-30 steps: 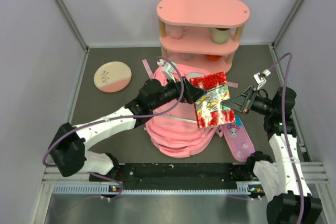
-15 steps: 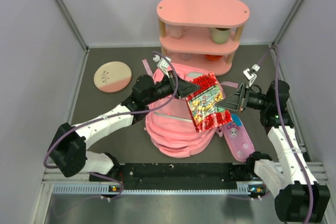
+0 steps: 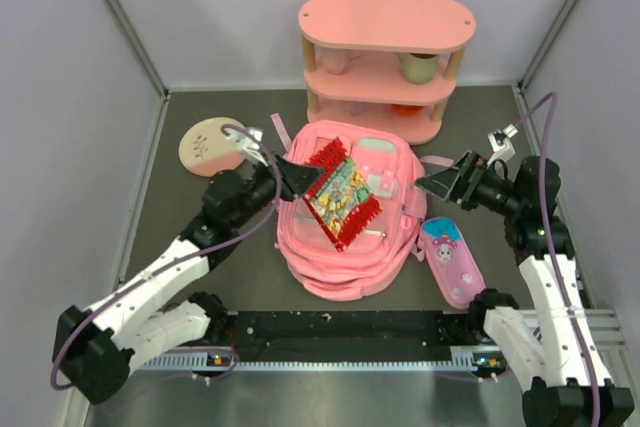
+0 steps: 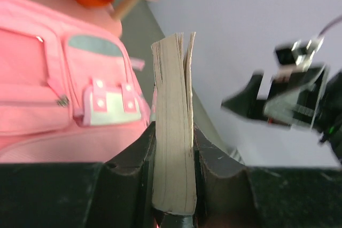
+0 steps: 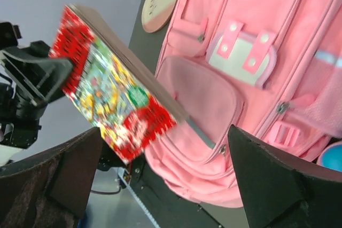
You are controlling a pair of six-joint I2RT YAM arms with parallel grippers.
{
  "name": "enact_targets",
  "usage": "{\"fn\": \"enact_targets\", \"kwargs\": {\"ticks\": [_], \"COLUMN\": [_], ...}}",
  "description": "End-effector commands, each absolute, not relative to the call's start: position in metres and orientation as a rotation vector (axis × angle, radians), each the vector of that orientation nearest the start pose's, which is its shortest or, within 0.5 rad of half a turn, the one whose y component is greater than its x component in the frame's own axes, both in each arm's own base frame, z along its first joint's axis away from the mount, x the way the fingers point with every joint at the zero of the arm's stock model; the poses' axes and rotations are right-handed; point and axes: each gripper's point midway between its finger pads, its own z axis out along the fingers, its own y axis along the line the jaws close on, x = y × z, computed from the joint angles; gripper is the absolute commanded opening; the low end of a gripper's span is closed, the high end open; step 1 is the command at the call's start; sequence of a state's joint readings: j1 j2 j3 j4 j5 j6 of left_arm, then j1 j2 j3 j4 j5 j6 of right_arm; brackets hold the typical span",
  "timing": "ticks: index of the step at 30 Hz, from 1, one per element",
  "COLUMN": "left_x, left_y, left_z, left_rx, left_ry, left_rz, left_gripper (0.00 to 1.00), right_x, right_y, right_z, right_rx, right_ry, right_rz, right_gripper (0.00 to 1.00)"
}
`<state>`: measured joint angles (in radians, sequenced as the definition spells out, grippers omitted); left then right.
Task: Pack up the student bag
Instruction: Pick up the book from the center of the board, then place the book in the student bag.
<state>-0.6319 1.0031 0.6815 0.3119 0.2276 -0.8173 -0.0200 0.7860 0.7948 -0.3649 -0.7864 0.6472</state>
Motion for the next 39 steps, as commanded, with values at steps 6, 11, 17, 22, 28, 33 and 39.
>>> {"fn": "enact_targets", "kwargs": {"ticks": [6, 11, 17, 22, 28, 33, 39], "left_x": [0.257, 0.252, 0.248, 0.241, 0.236, 0.234, 0.236], "left_y": [-0.212, -0.231, -0.242, -0.247, -0.254, -0.254, -0.258], "left_z": [0.379, 0.388, 0.396, 0.403, 0.399, 0.394, 0.384], "left_rx": [-0.305, -0.263, -0.227, -0.192, -0.176, -0.186, -0.203], "left_ry": [1.275, 1.252, 1.219, 1.195, 1.198, 1.189, 1.195], "left_rz": [-1.381, -1.515, -1.593, -1.628, -1.680, -1.705, -1.738], "left_gripper": [0.00, 0.00, 0.00, 0.00, 0.00, 0.00, 0.00], "right_x": [0.173, 0.165, 0.175, 0.180, 0.196, 0.201, 0.196], "right_y": [0.175, 0.188, 0.206, 0.232, 0.242, 0.248, 0.252], "right_z": [0.246, 0.261, 0.278, 0.279, 0.289, 0.300, 0.309], "right_rx": [0.235, 0.245, 0.227, 0.237, 0.268, 0.236, 0.222], "right_ry": [1.892, 1.821, 1.763, 1.764, 1.653, 1.577, 1.516], "right_rz": [1.493, 1.584, 1.634, 1.680, 1.726, 1.776, 1.867], "right_gripper": [0.99, 0.99, 0.99, 0.99, 0.99, 0.99, 0.79]}}
